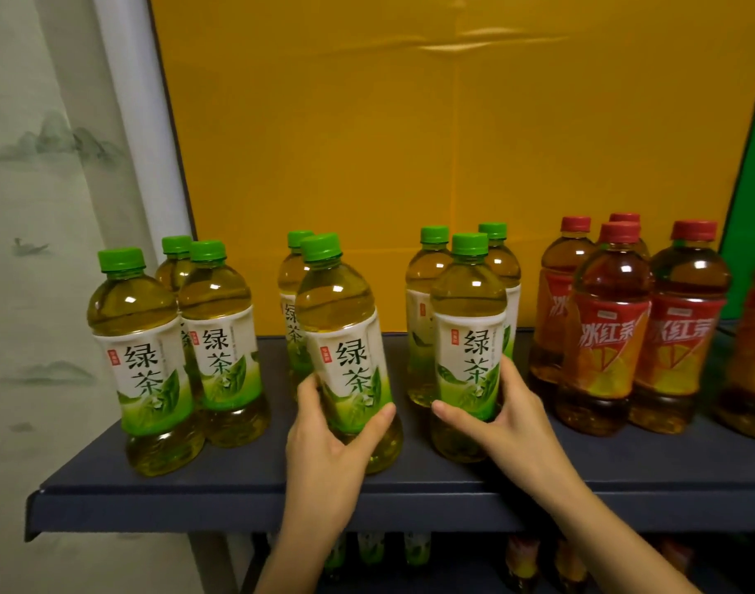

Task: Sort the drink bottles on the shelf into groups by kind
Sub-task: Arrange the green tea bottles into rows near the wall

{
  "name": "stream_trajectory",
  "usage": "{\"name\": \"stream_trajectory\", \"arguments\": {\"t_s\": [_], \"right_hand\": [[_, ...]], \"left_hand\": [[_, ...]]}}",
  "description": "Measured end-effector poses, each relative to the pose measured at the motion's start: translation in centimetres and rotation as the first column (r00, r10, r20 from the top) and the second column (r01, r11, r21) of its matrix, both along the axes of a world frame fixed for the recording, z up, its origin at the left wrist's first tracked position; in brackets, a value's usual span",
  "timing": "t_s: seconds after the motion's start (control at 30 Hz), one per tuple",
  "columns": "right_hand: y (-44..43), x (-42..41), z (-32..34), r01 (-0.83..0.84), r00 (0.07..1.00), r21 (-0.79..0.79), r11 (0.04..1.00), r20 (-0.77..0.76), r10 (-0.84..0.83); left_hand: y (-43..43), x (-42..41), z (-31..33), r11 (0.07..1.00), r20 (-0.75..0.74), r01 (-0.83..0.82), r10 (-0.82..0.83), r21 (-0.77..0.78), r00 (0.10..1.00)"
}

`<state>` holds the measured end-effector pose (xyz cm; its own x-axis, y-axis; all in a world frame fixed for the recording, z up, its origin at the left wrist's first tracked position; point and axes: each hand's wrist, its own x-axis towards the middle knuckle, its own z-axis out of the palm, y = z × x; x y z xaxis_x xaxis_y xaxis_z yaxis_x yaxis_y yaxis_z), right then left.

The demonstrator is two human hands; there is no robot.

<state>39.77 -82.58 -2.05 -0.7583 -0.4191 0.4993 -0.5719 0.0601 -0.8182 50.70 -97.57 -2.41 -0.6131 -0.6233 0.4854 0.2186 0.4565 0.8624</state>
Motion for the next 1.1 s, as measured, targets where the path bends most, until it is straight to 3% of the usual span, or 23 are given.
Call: {"name": "stream_trajectory", "arguments": {"t_s": [0.27, 0.53, 0.73, 1.1], "right_hand": [[3.4, -0.7, 0.3, 0.043, 0.999, -0.012, 0.999, -0.011, -0.043], [4.4, -1.6, -0.1, 0.048, 0.995, 0.036, 0.998, -0.09, -0.044], [4.3, -2.2, -0.4, -0.012, 0.999, 0.073, 0.997, -0.052, 0.015], [4.8, -1.7, -0.3, 0.037, 0.992, 0.015, 0.999, -0.122, -0.035]], "left_hand": [[2.8, -2.8, 0.0, 0.982, 0.051, 0.155, -0.15, -0.105, 0.987], [4.5, -5.0, -0.4, 0.972, 0.048, 0.178, -0.173, -0.153, 0.984], [5.1, -5.9, -0.7, 0.95, 0.119, 0.195, -0.17, -0.245, 0.978], [4.7, -5.0, -0.3, 0.968, 0.144, 0.183, -0.16, -0.169, 0.977]]}}
